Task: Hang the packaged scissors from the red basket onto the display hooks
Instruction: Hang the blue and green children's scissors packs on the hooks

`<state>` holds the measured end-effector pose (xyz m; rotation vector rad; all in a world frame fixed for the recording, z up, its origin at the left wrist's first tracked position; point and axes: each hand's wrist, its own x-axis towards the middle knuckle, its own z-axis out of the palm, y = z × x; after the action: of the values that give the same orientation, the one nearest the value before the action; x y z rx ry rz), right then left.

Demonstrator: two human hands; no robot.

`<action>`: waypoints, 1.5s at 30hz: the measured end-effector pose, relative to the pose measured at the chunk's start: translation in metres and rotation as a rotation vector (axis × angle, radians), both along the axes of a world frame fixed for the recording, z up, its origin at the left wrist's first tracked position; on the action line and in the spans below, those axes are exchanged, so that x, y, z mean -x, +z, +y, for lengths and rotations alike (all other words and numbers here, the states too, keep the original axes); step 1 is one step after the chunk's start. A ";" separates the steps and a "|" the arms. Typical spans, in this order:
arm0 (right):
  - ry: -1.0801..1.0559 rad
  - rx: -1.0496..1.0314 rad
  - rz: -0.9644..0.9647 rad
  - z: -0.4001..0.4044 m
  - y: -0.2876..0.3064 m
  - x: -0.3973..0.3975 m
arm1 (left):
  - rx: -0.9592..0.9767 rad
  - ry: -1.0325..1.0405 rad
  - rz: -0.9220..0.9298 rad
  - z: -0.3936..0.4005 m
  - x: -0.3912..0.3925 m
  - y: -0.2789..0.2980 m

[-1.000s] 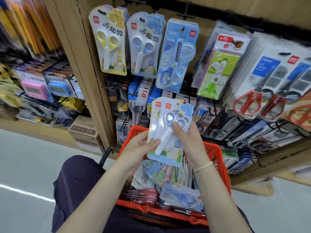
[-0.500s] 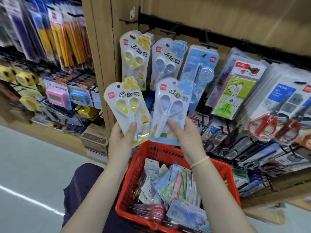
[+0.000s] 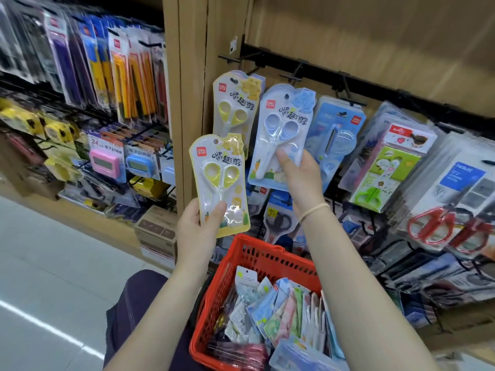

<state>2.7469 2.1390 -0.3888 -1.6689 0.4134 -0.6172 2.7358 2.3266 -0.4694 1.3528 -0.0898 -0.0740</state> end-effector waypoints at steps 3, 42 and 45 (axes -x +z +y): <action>-0.020 -0.023 0.014 0.000 -0.002 -0.004 | 0.030 -0.013 0.009 0.000 -0.001 -0.001; -0.038 0.554 0.045 -0.007 -0.008 0.020 | -0.304 -0.107 -0.407 -0.078 -0.068 0.052; -0.004 0.579 0.105 -0.016 -0.013 0.010 | -0.401 -0.156 -0.460 -0.080 -0.074 0.048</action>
<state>2.7367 2.1231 -0.4021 -2.2591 0.3285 -0.6950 2.8097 2.2469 -0.4210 1.7425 -0.5946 0.0951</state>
